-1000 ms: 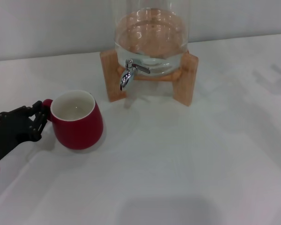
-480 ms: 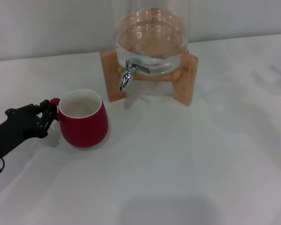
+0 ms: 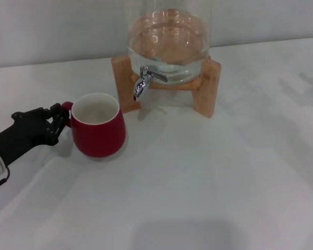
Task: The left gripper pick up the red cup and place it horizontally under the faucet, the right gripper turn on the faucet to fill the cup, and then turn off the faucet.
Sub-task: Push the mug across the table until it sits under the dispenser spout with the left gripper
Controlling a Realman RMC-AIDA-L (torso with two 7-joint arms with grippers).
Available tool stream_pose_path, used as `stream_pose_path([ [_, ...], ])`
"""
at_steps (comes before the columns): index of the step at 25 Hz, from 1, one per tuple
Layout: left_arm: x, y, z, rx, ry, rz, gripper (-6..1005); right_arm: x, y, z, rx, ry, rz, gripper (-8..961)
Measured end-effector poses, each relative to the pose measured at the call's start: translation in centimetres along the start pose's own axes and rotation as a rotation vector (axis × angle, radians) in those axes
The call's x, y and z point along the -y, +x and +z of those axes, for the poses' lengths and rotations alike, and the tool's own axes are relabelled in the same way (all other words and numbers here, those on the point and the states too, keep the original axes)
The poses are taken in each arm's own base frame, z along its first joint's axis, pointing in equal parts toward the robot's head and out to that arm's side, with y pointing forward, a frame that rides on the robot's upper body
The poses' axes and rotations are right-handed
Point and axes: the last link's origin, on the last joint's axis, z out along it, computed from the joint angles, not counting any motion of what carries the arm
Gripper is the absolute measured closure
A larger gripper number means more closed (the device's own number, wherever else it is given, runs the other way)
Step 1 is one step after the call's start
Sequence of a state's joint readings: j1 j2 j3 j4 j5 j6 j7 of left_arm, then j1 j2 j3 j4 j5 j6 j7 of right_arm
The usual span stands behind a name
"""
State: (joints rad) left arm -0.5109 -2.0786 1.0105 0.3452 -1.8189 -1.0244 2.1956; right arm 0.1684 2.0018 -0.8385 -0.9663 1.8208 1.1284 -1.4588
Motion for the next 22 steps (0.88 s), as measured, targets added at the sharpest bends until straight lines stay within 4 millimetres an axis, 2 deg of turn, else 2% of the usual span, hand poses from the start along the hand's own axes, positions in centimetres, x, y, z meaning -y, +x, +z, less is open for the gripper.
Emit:
stream_pose_path([
  [22,-0.6,0.8,2.1,0.057,-0.039,0.03,844,-0.5,-0.2,0.6,0.01,-0.035,0.002,173],
])
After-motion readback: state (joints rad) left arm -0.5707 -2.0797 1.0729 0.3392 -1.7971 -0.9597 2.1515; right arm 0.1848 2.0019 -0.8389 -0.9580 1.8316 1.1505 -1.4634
